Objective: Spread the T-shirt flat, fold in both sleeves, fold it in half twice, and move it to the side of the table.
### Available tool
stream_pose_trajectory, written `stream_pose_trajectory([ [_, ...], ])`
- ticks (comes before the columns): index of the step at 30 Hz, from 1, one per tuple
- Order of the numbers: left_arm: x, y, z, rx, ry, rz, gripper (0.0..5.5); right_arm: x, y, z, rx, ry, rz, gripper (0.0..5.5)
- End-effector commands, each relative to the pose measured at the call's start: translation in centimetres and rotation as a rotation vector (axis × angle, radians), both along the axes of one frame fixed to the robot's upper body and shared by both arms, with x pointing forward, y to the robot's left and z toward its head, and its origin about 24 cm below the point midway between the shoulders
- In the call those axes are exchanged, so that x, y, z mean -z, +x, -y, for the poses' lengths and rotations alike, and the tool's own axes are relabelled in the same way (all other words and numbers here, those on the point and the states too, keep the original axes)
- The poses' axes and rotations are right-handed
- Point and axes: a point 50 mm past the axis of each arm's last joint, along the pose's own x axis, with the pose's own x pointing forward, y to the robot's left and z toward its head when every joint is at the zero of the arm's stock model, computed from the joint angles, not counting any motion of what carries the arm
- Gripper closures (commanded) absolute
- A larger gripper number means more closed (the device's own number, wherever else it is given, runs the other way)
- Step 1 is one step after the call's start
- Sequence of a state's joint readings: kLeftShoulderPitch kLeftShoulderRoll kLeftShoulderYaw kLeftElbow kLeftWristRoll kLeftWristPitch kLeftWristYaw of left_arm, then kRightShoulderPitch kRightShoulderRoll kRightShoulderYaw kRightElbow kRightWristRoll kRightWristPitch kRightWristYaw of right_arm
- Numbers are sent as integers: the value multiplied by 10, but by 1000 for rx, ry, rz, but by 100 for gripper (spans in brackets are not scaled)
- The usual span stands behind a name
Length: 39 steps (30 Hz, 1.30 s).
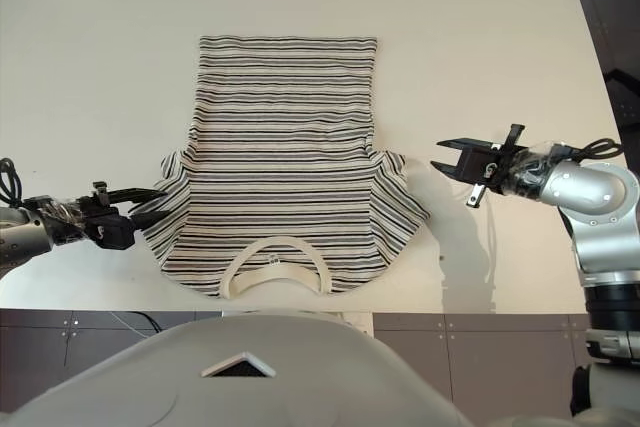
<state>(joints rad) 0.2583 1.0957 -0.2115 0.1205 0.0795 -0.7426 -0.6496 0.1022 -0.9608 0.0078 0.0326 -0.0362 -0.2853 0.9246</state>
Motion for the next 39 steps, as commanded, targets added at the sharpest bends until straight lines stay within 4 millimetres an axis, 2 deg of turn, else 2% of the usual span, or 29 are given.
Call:
stream_pose_trajectory([
  [1,-36,2,6,-128,-198,25,385,-10,-6,8,122,66,72,413],
  [5,-35,-10,-12,-413,-323,-71,385,-7,-22,20,413,273,126,413],
  [9,-12,-39,-30,-717,-428,-230,385,17,-40,38,682,394,123,413],
  [13,-3,-52,-29,-905,-529,-357,385,28,-49,62,825,404,132,413],
  [17,5,-57,-25,-1017,-600,-435,385,29,-47,68,835,400,138,413],
  [27,23,-58,-20,-1144,-668,-550,385,29,-33,61,774,386,131,413],
  [37,19,-58,-22,-1091,-696,-573,538,31,-30,59,760,373,136,413],
  [39,11,-55,-21,-1038,-723,-566,538,31,-30,58,758,371,138,413],
])
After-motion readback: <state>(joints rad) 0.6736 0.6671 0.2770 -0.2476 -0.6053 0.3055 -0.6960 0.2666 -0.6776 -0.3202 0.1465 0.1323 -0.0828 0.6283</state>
